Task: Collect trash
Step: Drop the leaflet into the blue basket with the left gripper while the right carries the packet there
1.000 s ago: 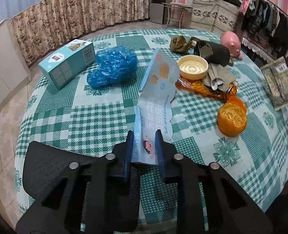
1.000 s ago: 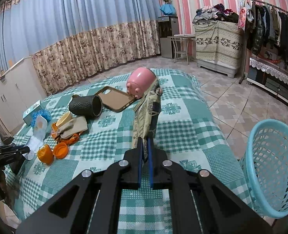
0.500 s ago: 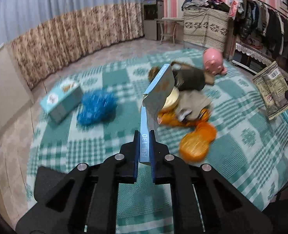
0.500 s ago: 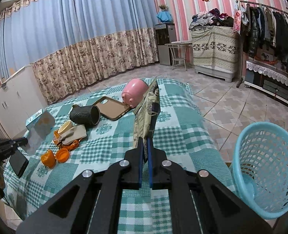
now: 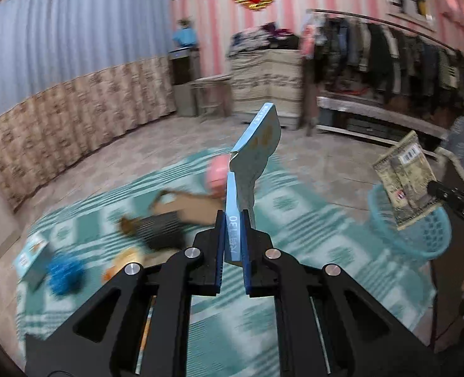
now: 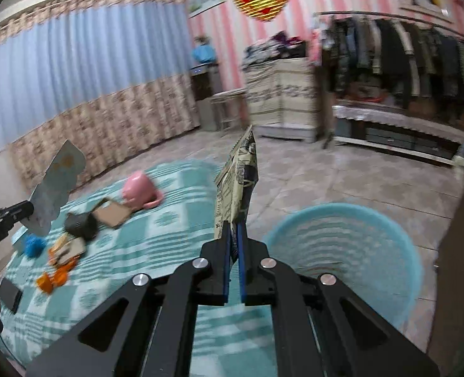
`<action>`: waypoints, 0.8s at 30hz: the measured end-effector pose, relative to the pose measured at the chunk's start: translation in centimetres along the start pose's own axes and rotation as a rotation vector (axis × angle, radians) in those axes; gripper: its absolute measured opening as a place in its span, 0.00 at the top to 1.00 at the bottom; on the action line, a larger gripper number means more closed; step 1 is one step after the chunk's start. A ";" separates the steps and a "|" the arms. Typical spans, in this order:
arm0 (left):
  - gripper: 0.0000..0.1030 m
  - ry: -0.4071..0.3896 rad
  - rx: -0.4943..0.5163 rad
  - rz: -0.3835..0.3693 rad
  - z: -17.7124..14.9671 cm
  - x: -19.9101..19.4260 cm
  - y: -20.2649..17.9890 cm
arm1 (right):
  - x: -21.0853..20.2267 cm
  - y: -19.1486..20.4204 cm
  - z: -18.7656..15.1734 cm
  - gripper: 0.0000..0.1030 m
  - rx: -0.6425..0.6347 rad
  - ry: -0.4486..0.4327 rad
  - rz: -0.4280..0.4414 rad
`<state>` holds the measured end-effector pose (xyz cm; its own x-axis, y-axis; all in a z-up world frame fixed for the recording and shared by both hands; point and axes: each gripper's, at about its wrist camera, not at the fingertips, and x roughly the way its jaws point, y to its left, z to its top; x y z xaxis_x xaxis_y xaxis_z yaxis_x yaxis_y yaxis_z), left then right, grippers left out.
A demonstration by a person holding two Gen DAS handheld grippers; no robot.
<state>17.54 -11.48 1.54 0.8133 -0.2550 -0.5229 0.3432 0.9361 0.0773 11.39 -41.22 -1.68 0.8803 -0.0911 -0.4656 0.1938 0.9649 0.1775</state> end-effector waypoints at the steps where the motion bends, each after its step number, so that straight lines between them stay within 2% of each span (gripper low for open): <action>1: 0.92 -0.004 0.015 -0.020 0.3 0.5 -1.4 | -0.4 -1.4 0.1 0.96 0.022 -0.008 -0.024; 6: 0.92 0.000 0.051 -0.133 1.6 3.2 -8.0 | -1.8 -7.9 0.0 0.96 0.130 -0.037 -0.126; 9: 0.92 0.017 0.057 -0.188 1.6 4.8 -10.7 | -2.1 -11.0 -0.4 0.96 0.189 -0.044 -0.158; 12: 0.92 0.046 0.069 -0.232 1.4 6.8 -13.6 | -2.1 -12.6 -0.6 0.96 0.193 -0.044 -0.200; 16: 0.92 0.085 0.074 -0.296 1.0 9.7 -16.7 | -1.1 -13.5 -0.9 0.96 0.206 -0.025 -0.208; 24: 0.92 0.132 0.115 -0.360 0.6 13.9 -21.7 | 0.7 -14.4 -1.0 0.96 0.210 0.026 -0.234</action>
<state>21.66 -35.46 -6.89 0.5668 -0.5214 -0.6378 0.6518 0.7573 -0.0398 8.80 -54.97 -5.43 0.7904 -0.2958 -0.5364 0.4775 0.8461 0.2369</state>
